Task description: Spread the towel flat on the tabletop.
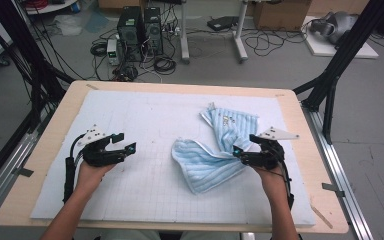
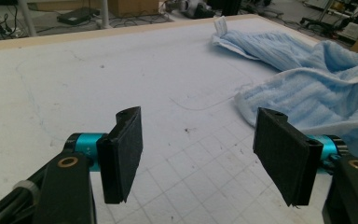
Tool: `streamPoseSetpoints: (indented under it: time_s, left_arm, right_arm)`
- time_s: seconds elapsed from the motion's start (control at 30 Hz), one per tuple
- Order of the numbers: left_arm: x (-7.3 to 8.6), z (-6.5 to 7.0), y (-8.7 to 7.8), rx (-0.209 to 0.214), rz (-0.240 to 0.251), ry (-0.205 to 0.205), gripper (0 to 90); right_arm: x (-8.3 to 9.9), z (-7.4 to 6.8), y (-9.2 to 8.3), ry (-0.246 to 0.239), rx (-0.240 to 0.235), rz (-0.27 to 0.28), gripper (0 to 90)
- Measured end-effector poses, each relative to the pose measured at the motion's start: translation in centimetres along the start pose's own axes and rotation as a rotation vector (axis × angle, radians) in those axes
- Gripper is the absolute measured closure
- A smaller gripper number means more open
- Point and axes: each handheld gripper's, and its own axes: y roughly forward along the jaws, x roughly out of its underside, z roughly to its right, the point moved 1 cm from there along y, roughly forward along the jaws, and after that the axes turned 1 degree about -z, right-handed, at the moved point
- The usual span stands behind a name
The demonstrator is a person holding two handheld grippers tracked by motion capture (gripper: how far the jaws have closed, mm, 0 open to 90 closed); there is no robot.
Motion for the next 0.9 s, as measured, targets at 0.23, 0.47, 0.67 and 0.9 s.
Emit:
streamPoseSetpoints:
  time_s: [0.23, 0.47, 0.67, 0.9]
  left_arm:
    - [0.1, -0.4, -0.7, -0.011, -0.008, -0.001, 33.1]
    - [0.2, -0.7, -1.0, -0.012, -0.002, -0.015, 33.2]
    - [0.8, -0.8, -1.0, -0.011, -0.009, -0.029, 33.2]
    - [1.0, -1.0, -1.2, -0.013, -0.001, -0.039, 33.2]
  right_arm:
    - [-3.1, -2.9, 2.8, -0.176, -0.156, -0.004, 12.0]
    - [-3.8, -4.1, 5.9, -0.215, -0.270, -0.103, 12.4]
    - [-2.4, -5.1, 9.3, -0.296, -0.277, -0.301, 15.8]
    - [-0.9, -6.1, 11.9, -0.383, -0.291, -0.477, 47.9]
